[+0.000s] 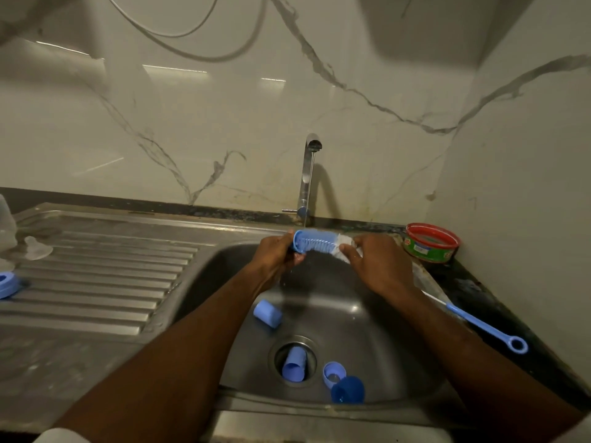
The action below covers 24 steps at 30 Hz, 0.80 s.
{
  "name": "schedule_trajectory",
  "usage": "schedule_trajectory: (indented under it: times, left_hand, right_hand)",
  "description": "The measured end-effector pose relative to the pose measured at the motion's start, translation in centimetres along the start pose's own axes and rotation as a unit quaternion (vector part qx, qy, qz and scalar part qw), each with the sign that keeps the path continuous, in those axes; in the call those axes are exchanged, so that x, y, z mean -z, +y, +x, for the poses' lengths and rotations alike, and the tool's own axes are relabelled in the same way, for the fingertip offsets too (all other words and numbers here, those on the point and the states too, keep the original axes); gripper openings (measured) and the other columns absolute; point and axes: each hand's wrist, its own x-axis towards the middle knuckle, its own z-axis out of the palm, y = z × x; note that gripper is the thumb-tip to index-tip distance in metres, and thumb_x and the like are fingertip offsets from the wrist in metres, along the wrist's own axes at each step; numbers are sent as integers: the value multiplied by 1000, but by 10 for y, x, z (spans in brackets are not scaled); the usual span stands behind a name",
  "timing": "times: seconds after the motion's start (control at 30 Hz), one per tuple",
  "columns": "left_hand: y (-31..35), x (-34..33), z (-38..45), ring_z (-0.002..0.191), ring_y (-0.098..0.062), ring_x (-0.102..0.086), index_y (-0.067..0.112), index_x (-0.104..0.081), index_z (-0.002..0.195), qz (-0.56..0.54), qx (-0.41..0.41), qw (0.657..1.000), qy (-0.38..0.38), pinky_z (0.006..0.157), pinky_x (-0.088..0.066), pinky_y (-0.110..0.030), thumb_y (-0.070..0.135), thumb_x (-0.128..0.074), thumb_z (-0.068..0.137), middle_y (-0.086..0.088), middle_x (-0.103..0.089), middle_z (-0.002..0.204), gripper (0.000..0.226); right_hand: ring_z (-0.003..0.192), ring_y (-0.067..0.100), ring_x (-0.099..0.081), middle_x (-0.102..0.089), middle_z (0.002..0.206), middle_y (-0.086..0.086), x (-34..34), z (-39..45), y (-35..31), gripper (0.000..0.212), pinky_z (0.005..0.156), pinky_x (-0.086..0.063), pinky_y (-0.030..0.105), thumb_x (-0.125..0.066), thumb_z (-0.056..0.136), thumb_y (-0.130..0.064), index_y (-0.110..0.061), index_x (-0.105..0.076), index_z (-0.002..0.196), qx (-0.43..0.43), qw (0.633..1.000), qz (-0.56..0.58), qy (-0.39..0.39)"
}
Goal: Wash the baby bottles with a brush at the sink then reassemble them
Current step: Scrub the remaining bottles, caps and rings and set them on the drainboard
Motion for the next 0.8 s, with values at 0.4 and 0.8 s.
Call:
schedule_trajectory:
  times: [0.4, 0.8]
  left_hand:
    - [-4, -2, -6, 86, -28, -71, 10, -72, 101, 93, -49, 994, 4, 89, -58, -43, 32, -57, 102, -15, -75, 90, 27]
    - [1, -7, -10, 82, -21, -71, 2, -69, 109, 53, -13, 999, 5, 82, -58, -34, 28, -58, 102, -14, -73, 90, 29]
  right_hand:
    - [97, 22, -66, -73, 110, 7, -5, 3, 4, 43, 81, -47, 31, -55, 99, -51, -17, -73, 117, -19, 1000, 10, -15]
    - [99, 24, -66, -73, 111, 6, -7, -1, 12, 45, 87, -53, 38, -56, 96, -57, -21, -72, 118, -21, 999, 10, -23]
